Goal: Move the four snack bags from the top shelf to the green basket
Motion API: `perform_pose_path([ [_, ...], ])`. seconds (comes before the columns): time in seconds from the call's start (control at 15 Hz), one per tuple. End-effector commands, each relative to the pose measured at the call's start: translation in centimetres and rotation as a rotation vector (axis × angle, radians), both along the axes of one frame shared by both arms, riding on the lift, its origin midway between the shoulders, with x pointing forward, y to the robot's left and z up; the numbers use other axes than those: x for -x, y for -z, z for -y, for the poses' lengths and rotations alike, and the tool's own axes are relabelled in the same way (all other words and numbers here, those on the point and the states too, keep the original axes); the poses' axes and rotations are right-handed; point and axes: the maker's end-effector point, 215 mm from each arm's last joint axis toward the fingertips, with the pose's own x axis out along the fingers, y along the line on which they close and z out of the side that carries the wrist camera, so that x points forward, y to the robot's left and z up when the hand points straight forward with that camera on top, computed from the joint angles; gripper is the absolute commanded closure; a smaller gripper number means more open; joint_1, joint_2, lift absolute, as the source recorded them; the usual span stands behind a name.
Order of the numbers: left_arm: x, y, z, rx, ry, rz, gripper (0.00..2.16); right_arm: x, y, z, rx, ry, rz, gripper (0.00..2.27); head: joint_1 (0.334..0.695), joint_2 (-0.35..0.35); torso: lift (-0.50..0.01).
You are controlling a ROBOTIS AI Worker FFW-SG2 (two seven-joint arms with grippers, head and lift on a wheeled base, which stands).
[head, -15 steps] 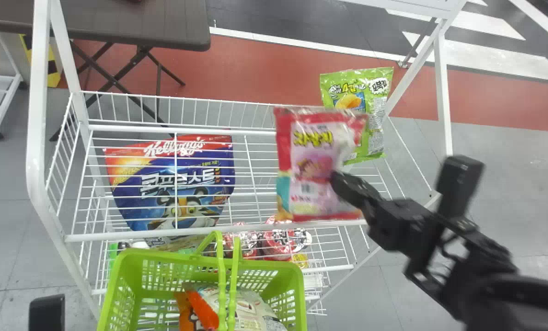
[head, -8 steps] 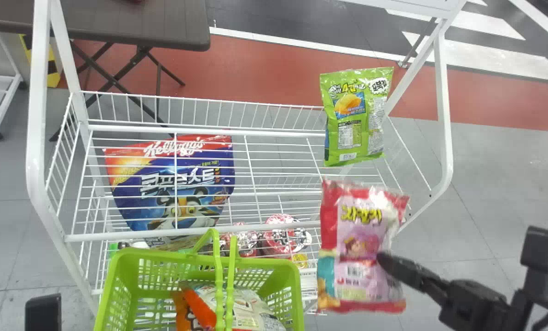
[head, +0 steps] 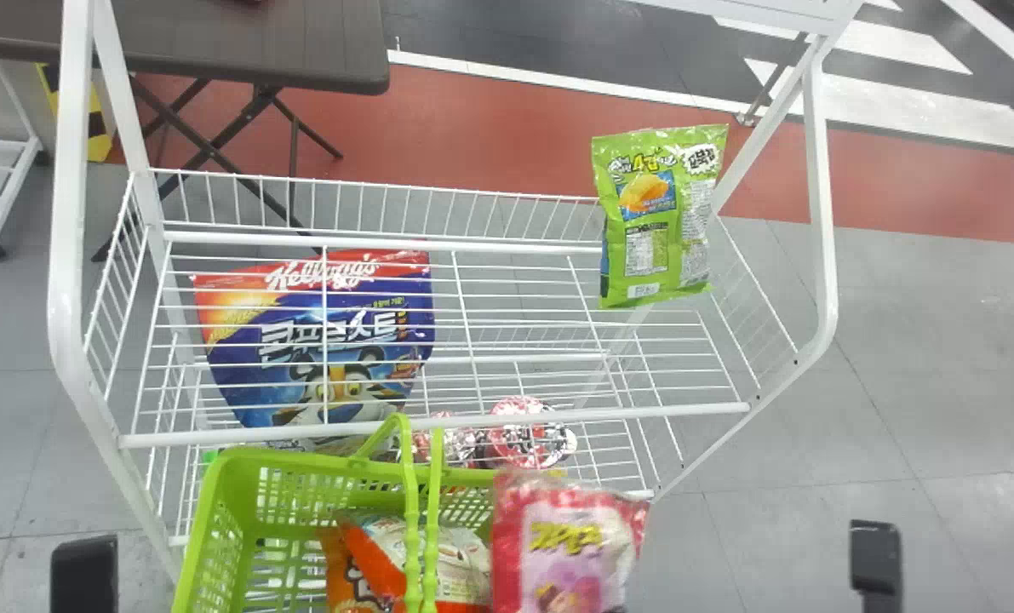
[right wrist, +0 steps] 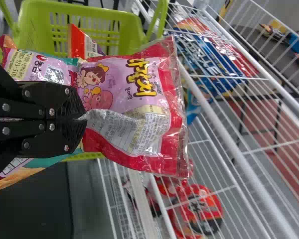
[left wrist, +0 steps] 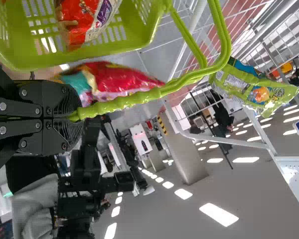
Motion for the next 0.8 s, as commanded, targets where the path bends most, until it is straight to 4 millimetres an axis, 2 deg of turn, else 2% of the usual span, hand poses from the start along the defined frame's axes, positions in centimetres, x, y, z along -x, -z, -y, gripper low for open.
perform_pose_path([
  [0.0,0.2,0.0,0.2,0.0,0.003,-0.002,1.36,1.1,0.6,-3.8,-0.055,-0.061,-0.035,2.19,0.695,-0.35,0.0],
  [0.2,0.5,-0.1,0.7,0.004,0.012,-0.001,1.36,1.3,0.2,-8.0,-0.102,-0.139,-0.027,2.19,0.695,-0.35,0.0],
  [0.33,0.8,-0.1,1.1,0.008,0.02,-0.003,1.36,0.7,-0.8,-9.6,-0.107,-0.171,0.009,2.19,0.695,-0.35,0.0],
  [0.53,1.2,-0.1,1.1,0.008,0.026,-0.007,1.36,-3.0,-1.3,-9.5,-0.026,-0.159,0.152,2.19,0.695,-0.35,0.0],
  [0.73,1.5,-0.3,1.1,0.011,0.028,-0.005,1.37,-5.0,-0.4,-9.4,0.016,-0.132,0.215,2.19,0.695,-0.35,0.0],
])
